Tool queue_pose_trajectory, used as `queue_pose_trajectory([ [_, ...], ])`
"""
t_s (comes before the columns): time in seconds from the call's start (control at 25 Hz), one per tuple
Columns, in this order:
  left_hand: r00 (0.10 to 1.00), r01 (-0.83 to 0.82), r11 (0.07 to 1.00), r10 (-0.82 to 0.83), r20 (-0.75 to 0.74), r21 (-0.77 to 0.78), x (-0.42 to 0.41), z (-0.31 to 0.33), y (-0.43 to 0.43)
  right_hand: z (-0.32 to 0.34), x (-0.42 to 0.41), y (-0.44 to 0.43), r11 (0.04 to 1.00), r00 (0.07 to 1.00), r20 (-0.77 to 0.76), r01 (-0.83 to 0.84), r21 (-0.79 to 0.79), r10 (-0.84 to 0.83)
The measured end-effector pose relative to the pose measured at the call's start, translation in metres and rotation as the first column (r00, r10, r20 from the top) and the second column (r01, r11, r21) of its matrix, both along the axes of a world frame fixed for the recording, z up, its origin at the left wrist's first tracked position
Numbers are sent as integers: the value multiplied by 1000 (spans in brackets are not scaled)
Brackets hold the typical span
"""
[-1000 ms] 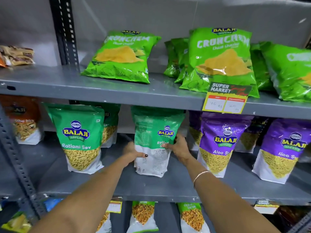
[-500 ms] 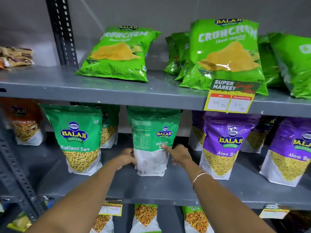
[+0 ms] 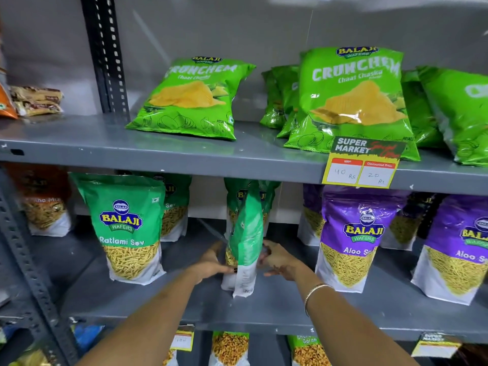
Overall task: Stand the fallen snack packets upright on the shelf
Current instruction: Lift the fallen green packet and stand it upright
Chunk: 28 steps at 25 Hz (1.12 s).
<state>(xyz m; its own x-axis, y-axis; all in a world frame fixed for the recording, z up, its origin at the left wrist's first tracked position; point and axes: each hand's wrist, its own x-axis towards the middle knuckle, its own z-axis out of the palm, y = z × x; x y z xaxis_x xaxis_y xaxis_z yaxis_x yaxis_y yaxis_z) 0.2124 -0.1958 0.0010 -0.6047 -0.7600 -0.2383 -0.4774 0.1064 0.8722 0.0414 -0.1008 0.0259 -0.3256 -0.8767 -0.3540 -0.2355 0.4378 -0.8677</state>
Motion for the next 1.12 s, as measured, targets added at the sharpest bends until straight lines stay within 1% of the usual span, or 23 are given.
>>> queue_pose_trajectory([
  [0.08, 1000, 21, 1000, -21, -18, 9, -7, -1, 4, -8, -4, 3, 998, 999, 40, 32, -48, -30],
  [0.12, 1000, 10, 999, -9, -27, 31, -9, -2, 6, -9, -7, 5, 998, 997, 80, 17, -61, -12],
  [0.16, 999, -15, 999, 17, -40, 37, -10, -3, 6, -9, -10, 9, 998, 993, 113, -34, -47, 39],
  [0.24, 998, -58, 998, 58, -39, 9, -12, -5, 6, -3, -12, 15, 982, 975, 121, -189, 7, 186],
  [0.28, 998, -57, 998, 57, 10, -17, -13, -4, 6, -2, -10, 15, 971, 967, 100, -236, 22, 233],
  [0.32, 997, -32, 999, 35, 71, -42, -14, -2, 7, -1, -6, 14, 970, 970, 51, -241, 20, 239],
  [0.4, 982, 25, 997, -12, 188, -67, -13, 2, 8, -5, 3, 8, 982, 981, -58, -187, -36, 185],
  [0.44, 977, 34, 997, -17, 213, -73, -12, 4, 7, -9, 6, 5, 985, 986, -78, -152, -79, 146],
  [0.48, 979, 37, 996, -21, 201, -81, -11, 6, 6, -11, 7, 3, 985, 991, -79, -121, -123, 112],
  [0.56, 991, 9, 998, -2, 130, -56, -8, 8, 1, -14, 2, 1, 979, 994, -98, -69, -190, 51],
  [0.64, 998, -43, 998, 44, 47, -40, -6, 7, -3, -17, -8, 0, 974, 987, -158, -2, -226, -35],
  [0.72, 995, -95, 995, 95, -6, -17, -6, 4, -4, -20, -16, -1, 963, 974, -176, 99, -251, -146],
  [0.8, 995, -98, 995, 98, 17, -38, -9, 0, -4, -22, -20, -3, 942, 955, -159, 202, -269, -251],
  [0.88, 984, -146, 975, 160, 77, -168, -15, -3, -1, -25, -24, -5, 927, 935, -179, 251, -277, -307],
  [0.92, 973, -185, 956, 210, 94, -228, -17, -2, 3, -25, -26, -5, 929, 938, -182, 238, -283, -296],
  [0.96, 967, -207, 946, 236, 92, -250, -19, -1, 8, -27, -28, -5, 934, 958, -141, 200, -296, -250],
  [1.04, 975, -197, 960, 213, 60, -199, -22, 0, 14, -32, -30, -5, 940, 996, 61, 82, -332, -65],
  [1.08, 978, -193, 967, 203, 45, -168, -24, -1, 16, -34, -30, -3, 936, 991, 135, 25, -350, 24],
  [1.12, 977, -202, 966, 210, 35, -162, -25, -1, 17, -37, -31, -4, 934, 985, 163, 5, -357, 57],
])
